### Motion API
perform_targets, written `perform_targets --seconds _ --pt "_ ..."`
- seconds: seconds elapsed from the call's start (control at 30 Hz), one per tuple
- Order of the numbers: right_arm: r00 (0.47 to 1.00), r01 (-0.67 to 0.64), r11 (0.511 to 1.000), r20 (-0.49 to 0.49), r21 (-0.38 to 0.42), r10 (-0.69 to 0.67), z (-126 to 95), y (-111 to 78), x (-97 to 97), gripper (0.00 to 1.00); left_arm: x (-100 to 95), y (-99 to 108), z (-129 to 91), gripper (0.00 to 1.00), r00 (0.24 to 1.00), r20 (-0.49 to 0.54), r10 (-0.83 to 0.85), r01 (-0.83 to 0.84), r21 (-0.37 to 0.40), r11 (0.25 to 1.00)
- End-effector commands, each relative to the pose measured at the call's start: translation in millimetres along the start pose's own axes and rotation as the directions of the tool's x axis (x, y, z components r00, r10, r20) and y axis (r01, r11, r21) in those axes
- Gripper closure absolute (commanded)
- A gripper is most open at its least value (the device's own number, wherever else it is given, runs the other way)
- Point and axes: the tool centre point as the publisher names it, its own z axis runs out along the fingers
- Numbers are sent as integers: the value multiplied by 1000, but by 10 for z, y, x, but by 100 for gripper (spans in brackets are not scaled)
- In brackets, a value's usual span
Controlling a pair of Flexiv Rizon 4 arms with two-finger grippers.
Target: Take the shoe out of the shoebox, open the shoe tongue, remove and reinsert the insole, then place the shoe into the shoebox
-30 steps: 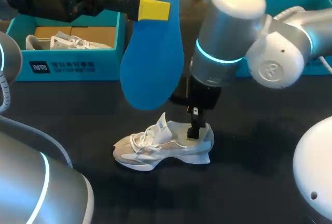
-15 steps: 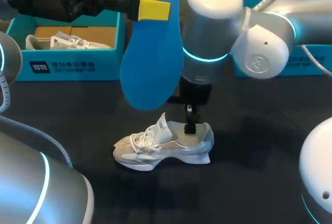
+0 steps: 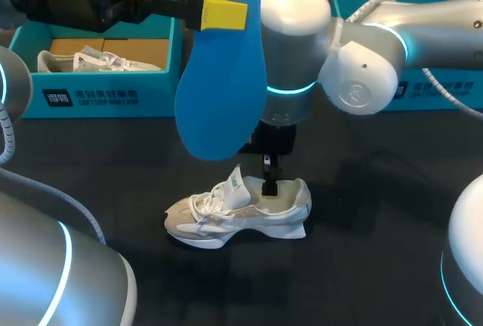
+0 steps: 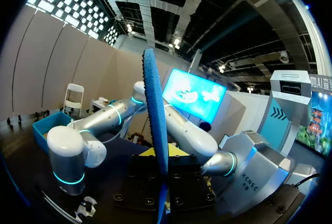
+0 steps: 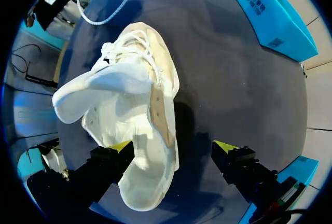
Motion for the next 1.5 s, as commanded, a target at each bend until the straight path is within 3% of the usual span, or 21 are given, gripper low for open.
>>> perform_targets --seconds 0.03,0.13,0.17,0.27,0.33,0.4,0.47,0.73,1.1,1.23,1.27,1.37,1.5 --pt "1000 6 1000 -27 4 -6 183 38 -41 0 -2 -9 5 100 1000 0 0 0 -3 1000" --pt "999 3 1000 -35 -6 -3 245 24 -43 7 -2 -9 5 100 1000 0 0 0 -3 1000" --pt "999 1 1000 -41 -13 -1 267 14 -46 15 -2 -9 5 100 1000 0 0 0 -3 1000" --pt "999 1 1000 -54 -12 -2 301 5 -50 25 -2 -9 5 100 1000 0 0 0 -3 1000" --pt "998 1 1000 -59 -10 -2 314 -2 -48 55 -2 -9 5 100 1000 0 0 0 -3 1000" --pt "997 1 1000 -82 -13 -2 359 -15 -50 72 -2 -9 5 100 1000 0 0 0 -3 1000" --pt "996 -1 1000 -92 -13 0 396 -18 -50 100 -2 -9 5 100 1000 0 0 0 -3 1000" --pt "993 -23 1000 -119 -8 22 349 -14 41 100 -2 -9 5 100 1000 0 0 0 -3 1000" --pt "967 -195 981 -167 -5 191 15 -31 225 100 -2 -9 5 100 1000 0 0 0 -3 1000" --pt "906 -413 910 -115 -43 406 -118 -58 341 100 -2 -9 5 100 1000 0 0 0 -3 1000" --pt "874 -484 872 -91 -73 477 -155 -28 393 100 -2 -9 5 100 1000 0 0 0 -3 1000" --pt "850 -525 840 -36 -138 525 -227 112 491 100 -2 -9 5 100 1000 0 0 0 -3 1000" --pt "850 -525 840 -36 -138 525 -227 112 491 100 -2 -9 5 100 1000 0 0 0 -3 1000"
